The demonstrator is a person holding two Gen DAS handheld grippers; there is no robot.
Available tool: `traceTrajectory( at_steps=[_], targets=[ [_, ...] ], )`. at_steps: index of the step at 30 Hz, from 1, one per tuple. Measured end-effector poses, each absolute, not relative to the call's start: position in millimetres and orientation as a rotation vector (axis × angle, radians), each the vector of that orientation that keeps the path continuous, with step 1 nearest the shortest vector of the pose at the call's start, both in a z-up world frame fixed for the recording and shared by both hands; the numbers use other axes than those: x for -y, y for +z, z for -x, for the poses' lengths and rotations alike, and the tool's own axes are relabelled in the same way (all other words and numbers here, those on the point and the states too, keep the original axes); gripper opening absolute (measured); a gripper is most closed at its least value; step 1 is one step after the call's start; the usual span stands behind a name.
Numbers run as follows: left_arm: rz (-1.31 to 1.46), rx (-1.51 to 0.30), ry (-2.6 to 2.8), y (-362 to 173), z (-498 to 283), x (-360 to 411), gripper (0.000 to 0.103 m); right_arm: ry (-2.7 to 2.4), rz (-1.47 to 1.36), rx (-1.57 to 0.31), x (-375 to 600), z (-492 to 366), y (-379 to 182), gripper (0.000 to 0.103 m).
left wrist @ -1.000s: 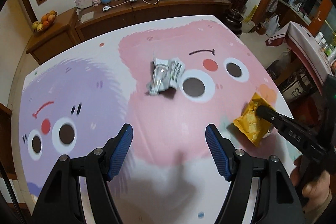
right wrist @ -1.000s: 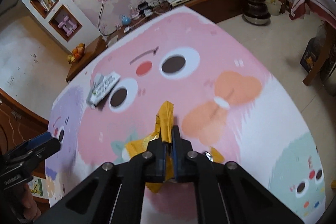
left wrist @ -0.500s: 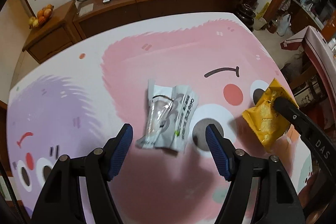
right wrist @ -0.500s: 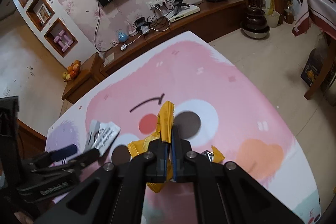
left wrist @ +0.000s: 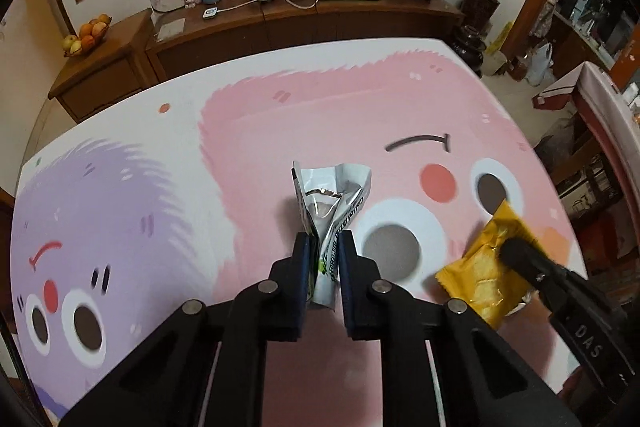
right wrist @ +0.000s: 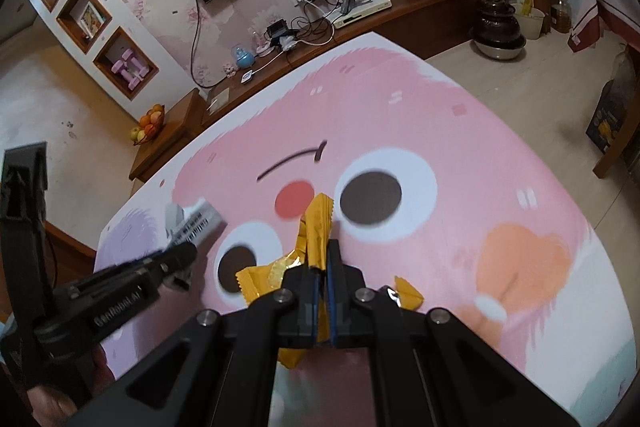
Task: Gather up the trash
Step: 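Grasp the silver wrapper with the left tool while the right tool grasps the gold wrapper, then carry both wrappers down over the bin and open both tools to drop them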
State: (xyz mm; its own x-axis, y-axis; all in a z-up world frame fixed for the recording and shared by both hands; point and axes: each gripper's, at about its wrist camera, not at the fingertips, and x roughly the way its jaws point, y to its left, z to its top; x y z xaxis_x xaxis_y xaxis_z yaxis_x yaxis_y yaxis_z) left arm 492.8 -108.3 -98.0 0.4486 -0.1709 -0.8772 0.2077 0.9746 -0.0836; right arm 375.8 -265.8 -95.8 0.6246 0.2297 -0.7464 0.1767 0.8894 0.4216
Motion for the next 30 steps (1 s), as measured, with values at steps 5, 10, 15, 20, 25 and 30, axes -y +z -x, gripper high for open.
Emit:
traceTrajectory(
  at_steps=[5, 10, 15, 20, 25, 30],
  targets=[
    [-0.012, -1.064, -0.261, -69.0, -438.5, 97.7, 0.011, 0.069, -0.525, -0.884, 267.1, -335.4, -81.7, 0.002],
    [0.001, -1.043, -0.297, -35.6, -366.1, 86.5, 0.011, 0.107, -0.572, -0.857, 267.5, -283.6, -61.3, 0.001],
    [0.022, -1.000, -0.348, -4.2, -281.1, 77.8, 0.011, 0.160, -0.584, -0.819, 259.5, -217.2, -34.4, 0.001],
    [0.026, -0.955, -0.384, 12.1, -202.0, 73.4, 0.011, 0.203, -0.585, -0.778, 251.5, -148.2, -11.8, 0.001],
    [0.051, -0.926, -0.404, 12.6, -130.0, 72.0, 0.011, 0.232, -0.605, -0.753, 246.4, -76.9, -0.4, 0.001],
    [0.040, -0.923, -0.429, -2.4, -66.7, 76.9, 0.011, 0.222, -0.590, -0.765, 241.4, -14.1, -6.9, 0.001]
  ],
)
